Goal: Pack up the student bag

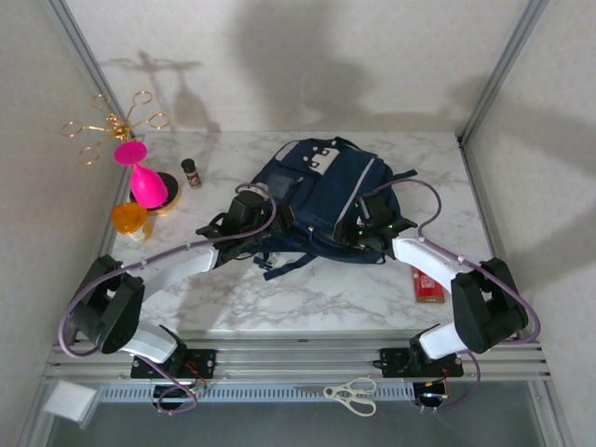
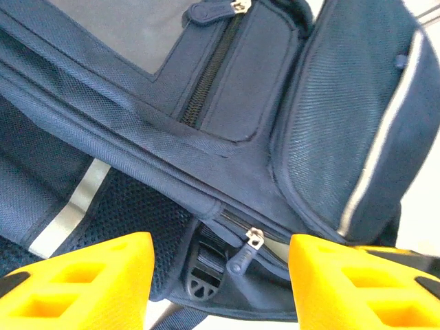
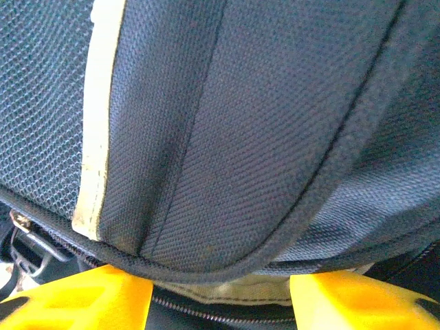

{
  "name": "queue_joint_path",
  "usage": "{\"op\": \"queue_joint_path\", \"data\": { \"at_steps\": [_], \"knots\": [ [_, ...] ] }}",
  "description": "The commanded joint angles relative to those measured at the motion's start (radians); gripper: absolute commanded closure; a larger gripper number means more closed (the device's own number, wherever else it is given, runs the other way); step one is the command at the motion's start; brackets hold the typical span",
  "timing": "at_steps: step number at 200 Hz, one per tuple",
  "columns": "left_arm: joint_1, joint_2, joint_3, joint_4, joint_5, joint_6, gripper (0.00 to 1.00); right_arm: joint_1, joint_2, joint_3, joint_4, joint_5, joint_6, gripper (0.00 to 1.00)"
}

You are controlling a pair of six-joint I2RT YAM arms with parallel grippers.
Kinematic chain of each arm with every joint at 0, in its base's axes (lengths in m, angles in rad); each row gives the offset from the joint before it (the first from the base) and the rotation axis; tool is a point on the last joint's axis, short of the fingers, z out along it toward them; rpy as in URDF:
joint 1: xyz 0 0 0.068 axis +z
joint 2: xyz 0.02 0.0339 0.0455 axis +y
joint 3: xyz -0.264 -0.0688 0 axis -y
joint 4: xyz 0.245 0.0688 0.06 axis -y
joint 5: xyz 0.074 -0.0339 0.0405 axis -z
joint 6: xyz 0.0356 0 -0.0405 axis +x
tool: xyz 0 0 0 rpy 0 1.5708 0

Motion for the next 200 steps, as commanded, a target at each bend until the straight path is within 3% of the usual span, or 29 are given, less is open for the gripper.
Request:
{"op": "queue_joint_path", "data": {
  "at_steps": [1,18,60,87,153,200],
  "knots": [
    [-0.003,0.069,0.008,0.071,-0.031,-0.017,0.46,0.095,-0.052,0.023,0.013,0.055,0.003,0.44],
    [-0.002,0.124,0.036,0.079,-0.044,-0.013,0.47,0.156,-0.067,-0.01,0.021,0.073,0.065,0.5],
    [0.011,0.188,0.047,0.121,-0.027,-0.029,0.49,0.29,0.001,0.039,0.07,0.098,0.12,0.54],
    [0.029,0.187,0.019,0.182,0.015,-0.069,0.5,0.293,0.124,0.127,0.049,0.153,0.1,0.58],
    [0.049,0.178,-0.02,0.202,-0.007,-0.091,0.5,0.291,0.232,0.159,0.071,0.237,0.137,0.59],
    [0.052,0.209,-0.022,0.229,-0.002,-0.106,0.51,0.276,0.273,0.13,0.253,0.189,0.083,0.68]
  ]
}}
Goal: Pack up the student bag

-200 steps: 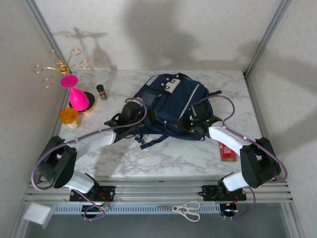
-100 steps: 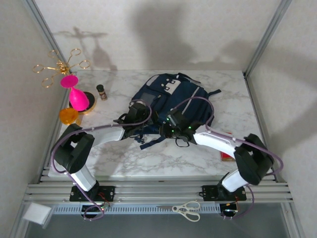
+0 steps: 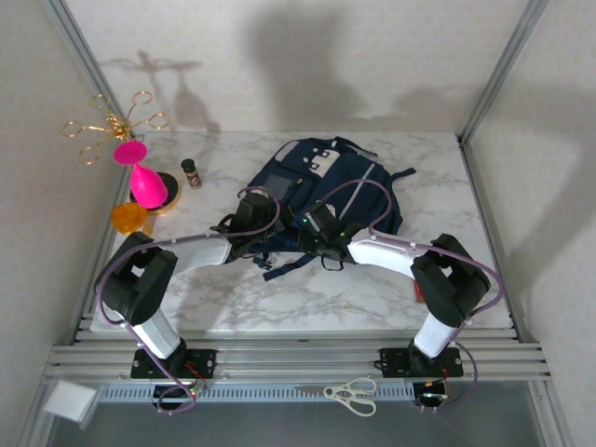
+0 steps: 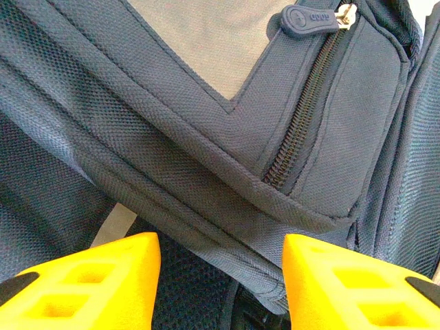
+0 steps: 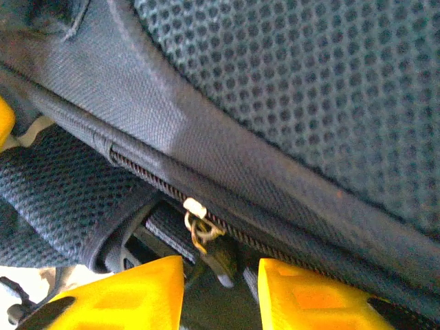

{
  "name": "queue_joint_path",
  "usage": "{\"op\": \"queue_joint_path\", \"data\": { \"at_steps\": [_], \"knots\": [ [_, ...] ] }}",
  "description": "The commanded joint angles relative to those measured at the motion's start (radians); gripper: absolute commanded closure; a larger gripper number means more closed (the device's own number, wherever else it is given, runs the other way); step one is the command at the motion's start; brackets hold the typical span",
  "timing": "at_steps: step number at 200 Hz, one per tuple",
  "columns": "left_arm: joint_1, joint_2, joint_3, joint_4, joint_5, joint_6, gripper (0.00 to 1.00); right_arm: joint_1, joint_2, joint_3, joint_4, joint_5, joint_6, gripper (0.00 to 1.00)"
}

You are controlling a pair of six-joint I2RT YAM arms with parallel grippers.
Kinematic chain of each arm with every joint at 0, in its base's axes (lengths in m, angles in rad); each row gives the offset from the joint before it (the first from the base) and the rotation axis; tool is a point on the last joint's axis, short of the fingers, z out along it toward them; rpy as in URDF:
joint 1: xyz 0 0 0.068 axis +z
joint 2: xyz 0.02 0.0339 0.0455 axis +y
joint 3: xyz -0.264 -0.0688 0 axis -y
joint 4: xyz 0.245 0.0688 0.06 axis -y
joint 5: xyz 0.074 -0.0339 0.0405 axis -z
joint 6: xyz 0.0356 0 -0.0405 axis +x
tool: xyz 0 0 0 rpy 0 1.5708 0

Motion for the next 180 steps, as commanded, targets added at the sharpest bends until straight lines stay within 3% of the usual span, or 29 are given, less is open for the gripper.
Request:
{"op": "queue_joint_path", "data": {
  "at_steps": [1,50,117,142,180],
  "knots": [
    [0.01,0.025,-0.011,0.046,0.005,-0.019,0.51,-0.009,0.023,-0.014,0.126,0.004,-0.028,0.68],
    [0.011,0.034,-0.015,0.041,-0.007,-0.026,0.51,-0.025,0.031,-0.053,0.193,0.032,-0.06,0.75],
    [0.011,0.024,-0.005,0.04,-0.025,-0.089,0.51,-0.026,-0.085,-0.067,0.166,0.043,-0.177,1.0],
    [0.017,0.034,0.004,0.032,-0.15,-0.088,0.52,-0.026,-0.113,-0.034,0.052,0.039,-0.2,1.0],
    [0.058,0.098,0.08,0.032,-0.168,-0.062,0.55,-0.027,-0.176,-0.044,-0.139,0.027,-0.193,1.0]
  ]
}}
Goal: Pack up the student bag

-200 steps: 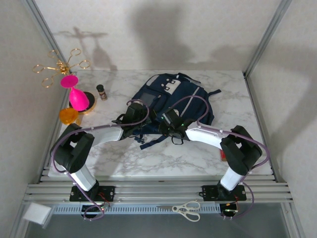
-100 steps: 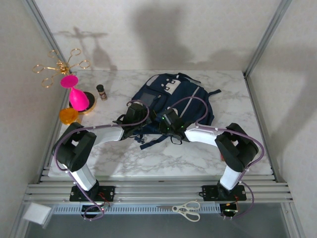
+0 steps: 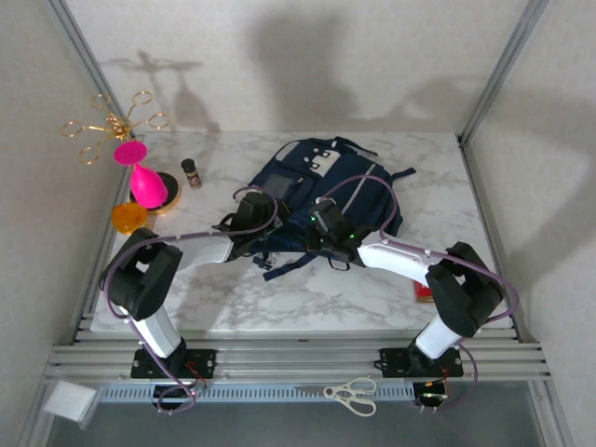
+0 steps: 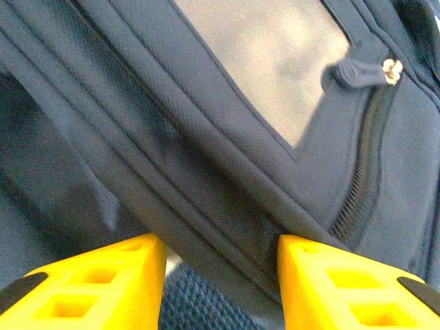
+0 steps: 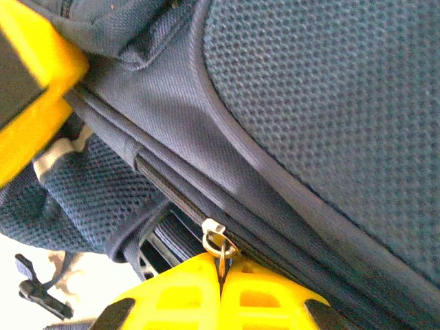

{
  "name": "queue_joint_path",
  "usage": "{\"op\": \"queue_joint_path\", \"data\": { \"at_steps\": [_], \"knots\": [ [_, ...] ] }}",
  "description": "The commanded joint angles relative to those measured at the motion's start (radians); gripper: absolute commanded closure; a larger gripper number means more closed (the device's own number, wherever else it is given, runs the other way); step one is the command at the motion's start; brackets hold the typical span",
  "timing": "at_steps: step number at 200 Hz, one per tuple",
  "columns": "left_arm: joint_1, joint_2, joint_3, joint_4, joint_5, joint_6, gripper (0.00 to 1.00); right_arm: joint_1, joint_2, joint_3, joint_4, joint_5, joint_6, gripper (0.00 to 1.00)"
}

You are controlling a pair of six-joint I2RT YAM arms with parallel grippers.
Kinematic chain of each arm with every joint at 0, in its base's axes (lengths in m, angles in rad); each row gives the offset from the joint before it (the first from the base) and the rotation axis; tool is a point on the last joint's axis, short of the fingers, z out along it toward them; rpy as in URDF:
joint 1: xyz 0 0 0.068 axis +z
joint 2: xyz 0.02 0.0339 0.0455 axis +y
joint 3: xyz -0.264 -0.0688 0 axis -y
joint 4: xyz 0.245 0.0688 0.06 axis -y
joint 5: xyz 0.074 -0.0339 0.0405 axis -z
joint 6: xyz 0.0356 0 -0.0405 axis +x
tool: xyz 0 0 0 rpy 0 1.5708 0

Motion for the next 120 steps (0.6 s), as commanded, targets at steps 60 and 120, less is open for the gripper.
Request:
{"op": "queue_joint_path", "data": {
  "at_steps": [60,120],
  "knots": [
    [0.098,0.052,0.124,-0.053,0.008,0.084,0.56,-0.018,-0.153,-0.051,-0.242,0.084,0.016,1.0],
    [-0.135,-0.164,-0.136,0.185,0.059,-0.341,0.5,-0.01,-0.116,0.05,-0.213,-0.046,0.001,1.0]
  ]
}}
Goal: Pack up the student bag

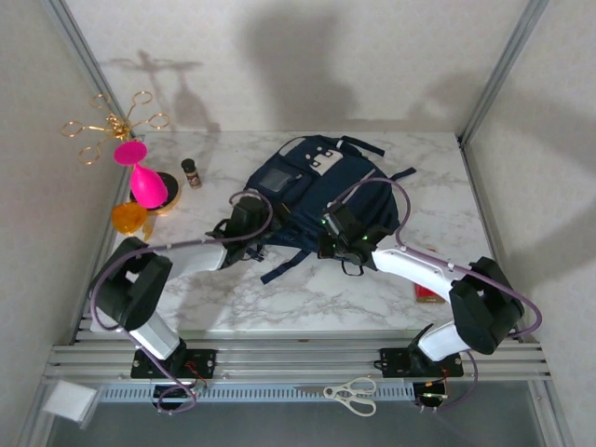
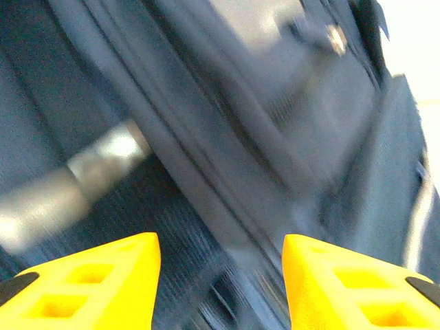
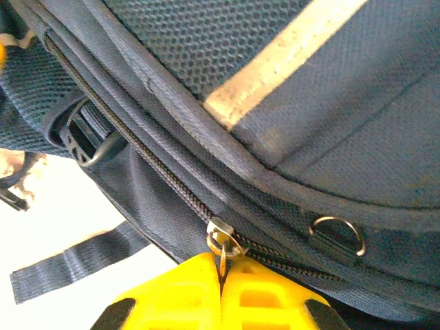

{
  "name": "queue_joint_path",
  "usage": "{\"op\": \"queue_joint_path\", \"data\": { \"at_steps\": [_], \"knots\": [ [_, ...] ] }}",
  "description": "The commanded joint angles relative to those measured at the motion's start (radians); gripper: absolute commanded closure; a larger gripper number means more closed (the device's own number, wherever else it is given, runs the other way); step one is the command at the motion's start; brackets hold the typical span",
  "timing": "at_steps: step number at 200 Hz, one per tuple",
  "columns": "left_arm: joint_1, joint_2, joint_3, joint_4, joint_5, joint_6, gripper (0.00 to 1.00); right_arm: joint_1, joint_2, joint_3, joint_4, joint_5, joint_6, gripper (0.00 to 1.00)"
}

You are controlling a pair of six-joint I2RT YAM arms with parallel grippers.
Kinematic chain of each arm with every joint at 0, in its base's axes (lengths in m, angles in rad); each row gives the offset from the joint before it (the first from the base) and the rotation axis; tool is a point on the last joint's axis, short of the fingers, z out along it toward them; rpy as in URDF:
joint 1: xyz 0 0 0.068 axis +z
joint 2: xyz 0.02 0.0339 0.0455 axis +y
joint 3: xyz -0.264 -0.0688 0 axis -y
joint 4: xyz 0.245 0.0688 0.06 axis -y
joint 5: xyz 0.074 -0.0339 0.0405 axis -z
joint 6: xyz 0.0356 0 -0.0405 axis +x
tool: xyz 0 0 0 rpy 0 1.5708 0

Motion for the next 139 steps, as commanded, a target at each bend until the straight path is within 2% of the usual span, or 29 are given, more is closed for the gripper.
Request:
{"op": "queue_joint_path", "data": {
  "at_steps": [1,18,40,60,74,101,124,139],
  "knots": [
    [-0.088,-0.046,-0.039,0.127,-0.016,-0.212,0.5,0.003,0.007,0.072,-0.019,-0.031,-0.004,1.0],
    [-0.129,-0.008,-0.043,0.195,-0.033,-0.297,0.5,0.001,0.02,0.082,-0.011,-0.024,-0.007,1.0],
    [-0.147,0.113,-0.007,0.306,0.034,-0.385,0.51,-0.002,0.04,0.096,-0.024,-0.012,0.001,1.0],
    [-0.15,0.169,-0.027,0.377,-0.013,-0.48,0.55,-0.003,0.043,0.104,-0.03,0.012,0.022,1.0],
    [-0.135,0.196,-0.013,0.397,-0.029,-0.473,0.58,-0.002,0.037,0.103,-0.029,-0.001,0.023,1.0],
    [-0.128,0.226,0.05,0.319,-0.111,-0.45,0.78,-0.001,0.033,0.1,-0.019,-0.03,0.015,1.0],
    [-0.098,0.177,0.014,0.254,-0.211,-0.44,1.0,-0.01,0.037,0.123,-0.096,-0.008,-0.008,1.0],
    [-0.054,0.131,-0.019,0.2,-0.222,-0.403,1.0,-0.015,-0.008,0.097,-0.117,0.008,-0.037,1.0]
  ]
}}
